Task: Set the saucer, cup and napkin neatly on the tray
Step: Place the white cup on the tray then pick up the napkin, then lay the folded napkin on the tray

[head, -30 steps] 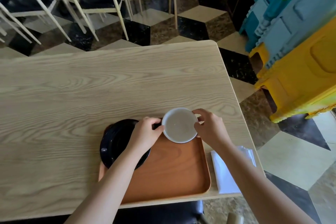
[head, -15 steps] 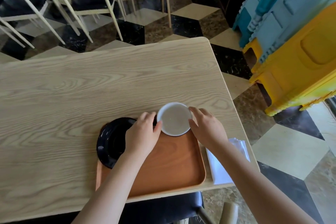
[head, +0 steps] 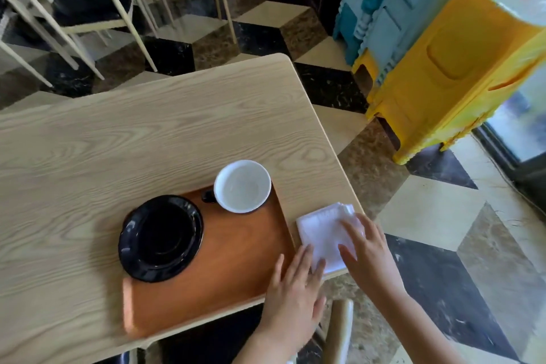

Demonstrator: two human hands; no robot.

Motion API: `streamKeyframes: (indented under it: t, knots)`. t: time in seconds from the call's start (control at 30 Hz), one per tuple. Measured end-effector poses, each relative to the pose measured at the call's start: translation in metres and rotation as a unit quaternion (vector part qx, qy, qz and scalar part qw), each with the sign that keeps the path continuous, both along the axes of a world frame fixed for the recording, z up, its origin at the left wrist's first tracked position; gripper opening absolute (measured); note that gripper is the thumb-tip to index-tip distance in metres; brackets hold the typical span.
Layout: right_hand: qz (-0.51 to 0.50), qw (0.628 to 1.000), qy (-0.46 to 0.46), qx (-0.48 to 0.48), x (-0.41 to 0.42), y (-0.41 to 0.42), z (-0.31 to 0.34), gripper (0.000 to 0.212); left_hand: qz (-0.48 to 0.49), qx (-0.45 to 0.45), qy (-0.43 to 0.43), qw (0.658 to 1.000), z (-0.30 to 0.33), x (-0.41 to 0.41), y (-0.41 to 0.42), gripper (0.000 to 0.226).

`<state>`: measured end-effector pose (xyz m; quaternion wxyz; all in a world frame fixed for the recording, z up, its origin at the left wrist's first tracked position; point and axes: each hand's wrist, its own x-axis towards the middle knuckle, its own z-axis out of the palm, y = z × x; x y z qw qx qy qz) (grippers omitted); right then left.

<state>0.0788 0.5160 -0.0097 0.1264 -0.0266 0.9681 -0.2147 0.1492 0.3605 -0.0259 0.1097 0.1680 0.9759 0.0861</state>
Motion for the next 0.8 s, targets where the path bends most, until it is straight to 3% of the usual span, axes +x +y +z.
streamKeyframes:
  t: [0.2,0.3,0.4,0.6,0.63,0.7,0.8]
  knots:
    - [-0.099,0.993,0.003,-0.061,-0.003,-0.006,0.001,0.061,-0.013,-0.04,0.012,0.999,-0.003,0.0,-0.003,0.059]
    - [-0.166,0.984,-0.006,-0.064,-0.013,-0.007,0.005,0.044,-0.019,-0.05,0.006,0.999,-0.002,-0.002,-0.004,0.062]
    - [-0.211,0.974,-0.051,-0.072,-0.022,-0.006,0.007,0.014,-0.019,-0.047,0.009,0.999,-0.006,-0.002,-0.004,0.062]
    - [-0.189,0.971,-0.062,-0.13,-0.021,-0.002,0.017,0.008,0.0,0.0,-0.013,1.0,0.001,-0.002,-0.004,0.052]
    - [-0.177,0.972,-0.057,-0.146,-0.02,-0.002,0.021,0.009,0.014,0.034,-0.009,0.999,0.001,-0.002,-0.005,0.049]
    - [-0.163,0.968,-0.055,-0.182,-0.017,-0.002,0.028,0.011,0.081,0.19,-0.029,0.978,0.003,-0.003,-0.005,0.043]
    - [-0.148,0.958,-0.058,-0.237,-0.014,-0.007,0.042,0.016,0.245,0.402,-0.059,0.88,0.015,-0.008,-0.009,0.039]
